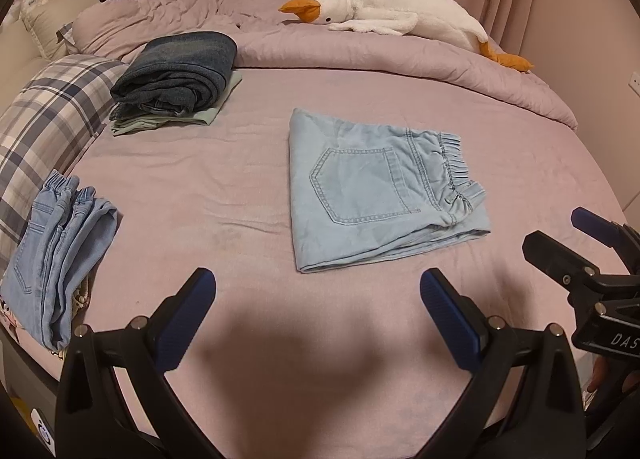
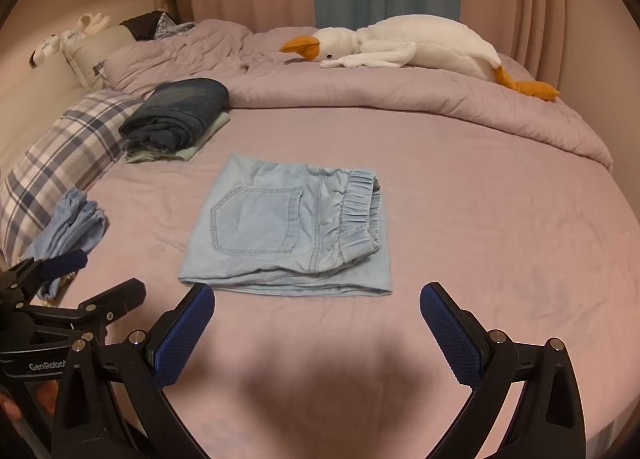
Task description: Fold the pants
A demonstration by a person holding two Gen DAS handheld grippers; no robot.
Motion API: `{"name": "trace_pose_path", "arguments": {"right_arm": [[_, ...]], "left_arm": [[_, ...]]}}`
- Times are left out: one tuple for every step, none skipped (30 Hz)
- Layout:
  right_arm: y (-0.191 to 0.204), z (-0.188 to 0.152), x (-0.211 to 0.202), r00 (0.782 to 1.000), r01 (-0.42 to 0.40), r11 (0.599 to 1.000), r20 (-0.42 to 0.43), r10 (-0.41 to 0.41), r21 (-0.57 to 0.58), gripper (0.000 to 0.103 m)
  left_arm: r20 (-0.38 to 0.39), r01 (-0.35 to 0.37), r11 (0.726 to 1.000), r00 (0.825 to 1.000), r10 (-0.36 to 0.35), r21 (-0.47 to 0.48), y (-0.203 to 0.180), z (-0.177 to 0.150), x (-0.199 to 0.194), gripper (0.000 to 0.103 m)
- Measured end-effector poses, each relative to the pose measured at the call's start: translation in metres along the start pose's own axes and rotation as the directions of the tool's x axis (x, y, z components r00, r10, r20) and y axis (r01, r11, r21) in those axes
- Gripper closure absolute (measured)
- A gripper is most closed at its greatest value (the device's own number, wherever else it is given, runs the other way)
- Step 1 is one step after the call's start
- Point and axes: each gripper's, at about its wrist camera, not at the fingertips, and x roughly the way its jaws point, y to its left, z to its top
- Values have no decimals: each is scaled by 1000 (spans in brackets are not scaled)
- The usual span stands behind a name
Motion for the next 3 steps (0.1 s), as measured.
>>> {"name": "trace_pose_path", "arguments": {"right_arm": [[1, 0, 0, 1000, -1, 1000, 1, 1, 0, 1], [0, 0, 0, 1000, -1, 1000, 1, 1, 0, 1], [0, 0, 0, 1000, 0, 1000, 2, 0, 1, 1]], "left_arm": [[0, 1, 1000, 1000, -1, -1, 0, 0, 0, 1], [-1, 5, 1000, 1000, -5, -2, 0, 0, 0, 1], [-2, 7, 1000, 1000, -7, -3, 0, 1, 0, 0]]}}
